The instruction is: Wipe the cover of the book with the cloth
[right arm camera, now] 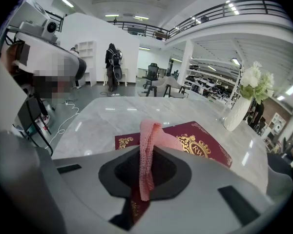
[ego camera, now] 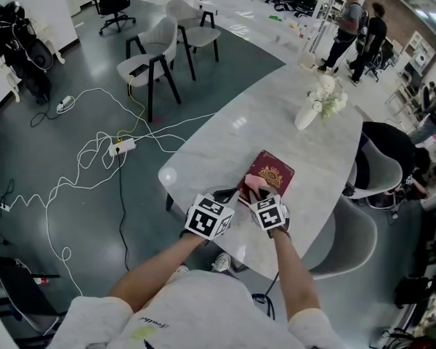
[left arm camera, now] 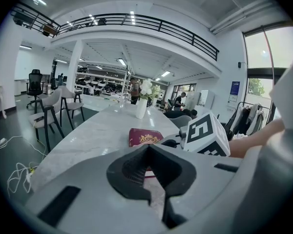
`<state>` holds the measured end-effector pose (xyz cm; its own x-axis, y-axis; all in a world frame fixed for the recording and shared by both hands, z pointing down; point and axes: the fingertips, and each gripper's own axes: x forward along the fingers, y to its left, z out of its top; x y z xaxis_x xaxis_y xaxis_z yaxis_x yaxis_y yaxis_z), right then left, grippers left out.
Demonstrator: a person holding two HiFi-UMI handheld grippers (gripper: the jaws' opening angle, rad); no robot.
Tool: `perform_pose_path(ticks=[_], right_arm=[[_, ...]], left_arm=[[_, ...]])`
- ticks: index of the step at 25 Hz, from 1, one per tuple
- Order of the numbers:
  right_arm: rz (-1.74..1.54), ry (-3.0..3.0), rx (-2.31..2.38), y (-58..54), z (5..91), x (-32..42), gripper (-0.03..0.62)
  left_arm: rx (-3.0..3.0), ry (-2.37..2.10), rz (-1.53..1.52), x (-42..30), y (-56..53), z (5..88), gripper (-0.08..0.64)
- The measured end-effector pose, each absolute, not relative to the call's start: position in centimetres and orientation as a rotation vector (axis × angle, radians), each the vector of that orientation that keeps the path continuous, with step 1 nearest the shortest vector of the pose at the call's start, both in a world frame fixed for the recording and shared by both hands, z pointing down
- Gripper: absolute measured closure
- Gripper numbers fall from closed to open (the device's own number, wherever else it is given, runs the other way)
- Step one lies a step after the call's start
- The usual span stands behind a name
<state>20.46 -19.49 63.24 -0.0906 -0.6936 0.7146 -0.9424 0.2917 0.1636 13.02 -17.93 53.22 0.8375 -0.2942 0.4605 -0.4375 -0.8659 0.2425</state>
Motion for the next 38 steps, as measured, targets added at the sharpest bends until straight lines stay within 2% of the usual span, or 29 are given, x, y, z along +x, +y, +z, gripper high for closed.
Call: perform_pose_path(ticks=[38], right_arm=[[0.358,-1.91,1.391,-17.3,60.5,16.3,0.575]], left_arm=[[2.695,-0.517,0.583,11.2,-16.3,52.7,0.554]])
